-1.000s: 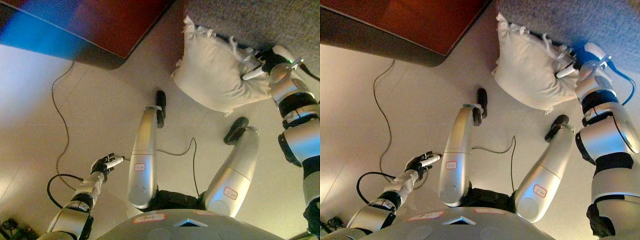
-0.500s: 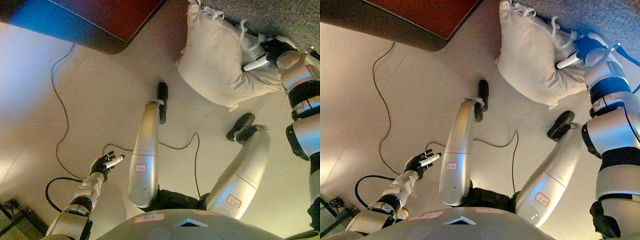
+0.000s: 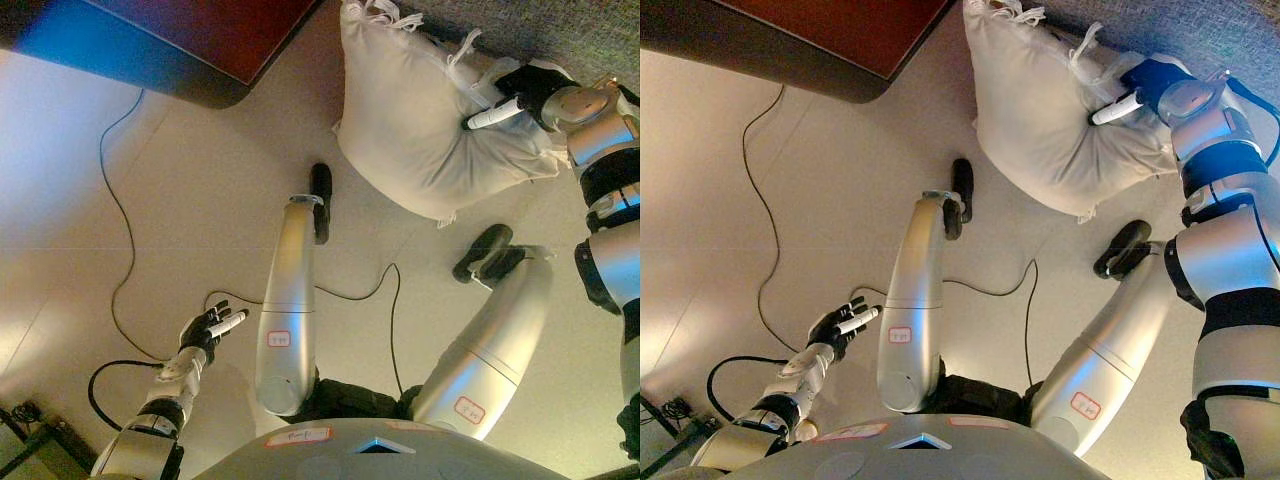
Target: Pick up the pillow and put it on the sofa.
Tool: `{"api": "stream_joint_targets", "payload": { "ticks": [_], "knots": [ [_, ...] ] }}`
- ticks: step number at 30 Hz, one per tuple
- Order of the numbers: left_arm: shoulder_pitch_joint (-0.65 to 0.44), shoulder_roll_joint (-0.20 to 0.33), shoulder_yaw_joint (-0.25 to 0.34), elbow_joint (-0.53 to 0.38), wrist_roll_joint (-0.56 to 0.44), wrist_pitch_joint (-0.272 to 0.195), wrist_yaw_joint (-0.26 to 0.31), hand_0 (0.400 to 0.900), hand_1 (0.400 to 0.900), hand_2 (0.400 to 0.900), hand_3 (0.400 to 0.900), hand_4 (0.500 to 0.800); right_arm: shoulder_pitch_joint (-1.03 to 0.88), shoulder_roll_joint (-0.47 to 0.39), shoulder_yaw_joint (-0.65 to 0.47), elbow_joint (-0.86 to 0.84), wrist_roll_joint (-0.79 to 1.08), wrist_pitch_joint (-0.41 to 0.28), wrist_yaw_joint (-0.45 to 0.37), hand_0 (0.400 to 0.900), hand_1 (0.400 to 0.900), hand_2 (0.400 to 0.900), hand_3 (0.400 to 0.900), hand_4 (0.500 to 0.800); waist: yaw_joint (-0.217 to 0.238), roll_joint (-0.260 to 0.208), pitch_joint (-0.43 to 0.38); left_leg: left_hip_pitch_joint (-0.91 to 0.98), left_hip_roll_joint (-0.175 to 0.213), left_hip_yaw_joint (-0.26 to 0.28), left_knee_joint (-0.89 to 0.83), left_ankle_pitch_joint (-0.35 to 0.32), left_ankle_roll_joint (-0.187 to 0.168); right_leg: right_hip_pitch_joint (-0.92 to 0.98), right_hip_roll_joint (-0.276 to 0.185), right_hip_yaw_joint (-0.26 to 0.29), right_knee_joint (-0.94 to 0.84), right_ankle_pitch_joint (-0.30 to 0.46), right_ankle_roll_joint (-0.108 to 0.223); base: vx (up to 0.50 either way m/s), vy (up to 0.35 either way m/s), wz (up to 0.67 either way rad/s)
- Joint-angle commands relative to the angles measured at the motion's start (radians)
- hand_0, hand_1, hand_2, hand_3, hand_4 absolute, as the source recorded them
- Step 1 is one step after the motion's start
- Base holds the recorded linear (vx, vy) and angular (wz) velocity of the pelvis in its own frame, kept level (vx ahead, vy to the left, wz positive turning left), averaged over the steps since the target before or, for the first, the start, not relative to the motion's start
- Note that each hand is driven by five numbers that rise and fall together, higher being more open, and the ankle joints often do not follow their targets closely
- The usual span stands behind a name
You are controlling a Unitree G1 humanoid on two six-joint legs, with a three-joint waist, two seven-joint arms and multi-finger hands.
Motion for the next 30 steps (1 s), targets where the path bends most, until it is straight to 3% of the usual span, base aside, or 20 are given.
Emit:
{"api": "stream_joint_targets", "payload": {
  "ticks": [1,8,14,22,30],
  "knots": [
    [0.116,0.075,0.025,0.010,-0.030,-0.011,0.016,0.900,0.900,0.900,0.900,0.800,-0.103,-0.036,-0.003,-0.040,0.050,-0.095,-0.028,0.400,0.400,0.400,0.400,0.500,0.018,0.065,0.017,0.083,0.060,0.000,0.004,-0.068,0.028,-0.007,-0.013,0.015,-0.015,0.030,-0.047,-0.04,-0.023,-0.03],
    [0.111,0.088,0.040,0.016,-0.021,-0.020,0.019,0.900,0.900,0.900,0.900,0.800,-0.081,-0.026,-0.028,-0.061,0.064,-0.137,-0.048,0.400,0.400,0.400,0.400,0.500,0.019,0.034,0.017,0.133,0.080,-0.008,-0.018,-0.062,0.015,0.047,-0.007,-0.009,-0.030,0.034,-0.042,-0.04,-0.035,-0.04],
    [0.094,0.086,0.046,0.038,-0.010,-0.028,0.017,0.900,0.900,0.900,0.900,0.800,-0.023,-0.008,-0.054,-0.088,0.056,-0.178,-0.041,0.400,0.400,0.400,0.400,0.500,0.019,-0.006,0.017,0.270,0.106,-0.002,-0.135,-0.031,-0.005,0.196,-0.004,-0.054,-0.138,0.067,-0.031,0.00,-0.062,-0.06],
    [0.063,0.105,0.053,0.039,0.044,0.005,0.046,0.900,0.900,0.900,0.900,0.800,0.087,-0.012,-0.080,-0.248,0.079,-0.219,-0.022,0.400,0.400,0.400,0.400,0.500,0.004,-0.075,0.015,0.524,0.143,0.014,-0.325,0.020,-0.023,0.468,0.000,-0.112,-0.332,0.112,-0.014,0.04,-0.081,-0.04],
    [0.067,0.125,0.064,-0.008,0.106,0.086,0.089,0.900,0.900,0.900,0.900,0.800,0.264,-0.074,-0.122,-0.541,0.099,-0.182,0.021,0.400,0.400,0.400,0.400,0.500,-0.039,-0.139,-0.072,0.748,0.197,0.064,-0.466,0.063,-0.041,0.720,0.028,-0.182,-0.523,0.150,-0.003,0.12,-0.096,-0.04]
  ]
}}
